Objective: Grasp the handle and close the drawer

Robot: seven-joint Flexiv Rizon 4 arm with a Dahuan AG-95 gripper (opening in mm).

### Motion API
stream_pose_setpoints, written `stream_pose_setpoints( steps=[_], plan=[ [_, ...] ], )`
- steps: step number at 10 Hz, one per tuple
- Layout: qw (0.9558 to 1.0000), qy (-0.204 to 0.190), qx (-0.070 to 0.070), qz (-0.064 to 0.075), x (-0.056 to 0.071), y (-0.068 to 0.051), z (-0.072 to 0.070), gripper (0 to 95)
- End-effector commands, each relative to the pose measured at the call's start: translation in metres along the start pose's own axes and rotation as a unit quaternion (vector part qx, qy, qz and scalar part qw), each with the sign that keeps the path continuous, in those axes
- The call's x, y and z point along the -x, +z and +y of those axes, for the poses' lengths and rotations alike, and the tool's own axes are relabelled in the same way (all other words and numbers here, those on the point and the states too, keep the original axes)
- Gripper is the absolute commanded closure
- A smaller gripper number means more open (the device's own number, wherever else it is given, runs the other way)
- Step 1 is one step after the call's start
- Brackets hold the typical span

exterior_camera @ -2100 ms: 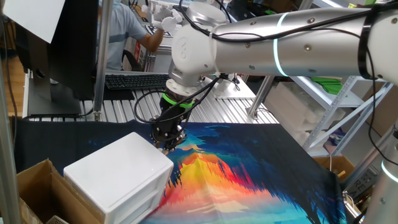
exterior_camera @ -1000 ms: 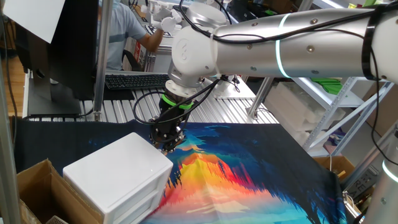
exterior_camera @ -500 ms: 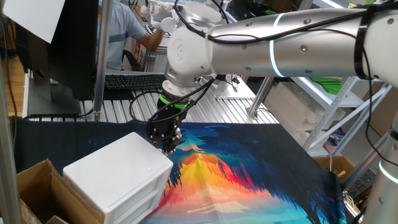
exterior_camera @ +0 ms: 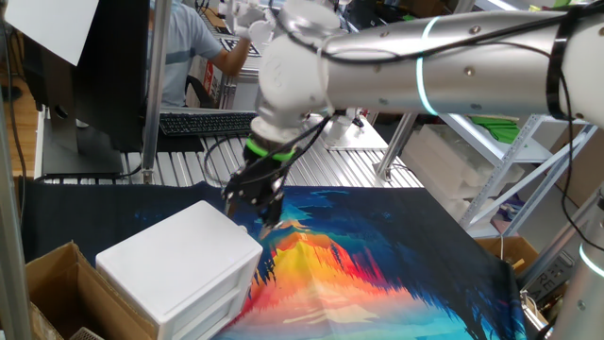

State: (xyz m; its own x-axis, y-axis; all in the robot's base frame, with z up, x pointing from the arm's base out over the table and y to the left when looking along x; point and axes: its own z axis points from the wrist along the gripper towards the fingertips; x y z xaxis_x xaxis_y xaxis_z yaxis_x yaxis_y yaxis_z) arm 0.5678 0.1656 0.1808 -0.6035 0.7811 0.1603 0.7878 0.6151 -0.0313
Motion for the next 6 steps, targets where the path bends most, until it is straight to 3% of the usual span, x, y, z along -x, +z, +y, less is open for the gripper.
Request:
stream_pose_setpoints(
  steps=[1,5,6],
  plan=[
    [0.9965,-0.084,-0.001,0.003,0.02,-0.022,-0.014,19.0],
    [0.9851,-0.172,-0.008,0.007,0.028,-0.041,-0.044,19.0],
    [0.9843,-0.176,-0.008,0.007,0.028,-0.043,-0.048,38.0]
  ],
)
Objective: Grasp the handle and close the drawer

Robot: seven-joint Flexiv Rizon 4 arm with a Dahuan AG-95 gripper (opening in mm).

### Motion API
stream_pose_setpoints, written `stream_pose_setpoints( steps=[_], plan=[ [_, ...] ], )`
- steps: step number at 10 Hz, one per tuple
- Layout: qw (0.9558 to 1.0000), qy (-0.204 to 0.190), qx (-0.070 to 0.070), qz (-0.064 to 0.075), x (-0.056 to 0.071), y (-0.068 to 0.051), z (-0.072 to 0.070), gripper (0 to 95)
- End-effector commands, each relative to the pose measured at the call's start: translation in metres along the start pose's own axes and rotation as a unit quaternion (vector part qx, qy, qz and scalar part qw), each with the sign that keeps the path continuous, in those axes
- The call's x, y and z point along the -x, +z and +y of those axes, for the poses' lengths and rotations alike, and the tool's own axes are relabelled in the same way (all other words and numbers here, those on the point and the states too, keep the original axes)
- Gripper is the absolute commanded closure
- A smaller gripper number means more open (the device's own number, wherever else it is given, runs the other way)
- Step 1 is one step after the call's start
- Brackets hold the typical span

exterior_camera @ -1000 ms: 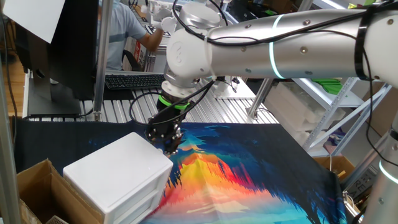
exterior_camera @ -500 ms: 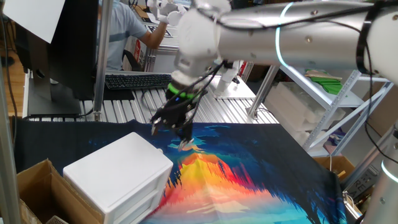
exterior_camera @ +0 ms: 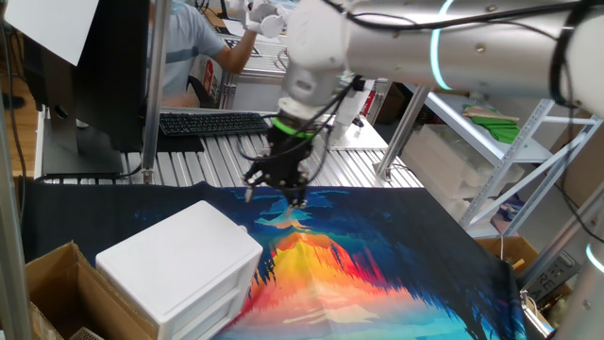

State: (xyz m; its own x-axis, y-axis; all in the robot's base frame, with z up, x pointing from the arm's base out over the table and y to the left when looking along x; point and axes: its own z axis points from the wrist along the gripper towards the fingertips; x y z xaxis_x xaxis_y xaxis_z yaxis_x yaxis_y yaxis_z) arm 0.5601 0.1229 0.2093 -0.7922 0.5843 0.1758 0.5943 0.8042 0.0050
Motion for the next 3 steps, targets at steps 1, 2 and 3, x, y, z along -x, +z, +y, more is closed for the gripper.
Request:
stream_pose_setpoints(
  steps=[1,2,3],
  plan=[
    [0.9992,-0.039,-0.003,0.0,-0.0014,-0.013,-0.0177,38.0],
    [0.9994,-0.034,-0.005,-0.001,-0.0014,-0.0131,-0.0177,38.0],
    [0.9996,-0.029,-0.006,-0.001,-0.0014,-0.0131,-0.0178,38.0]
  ],
)
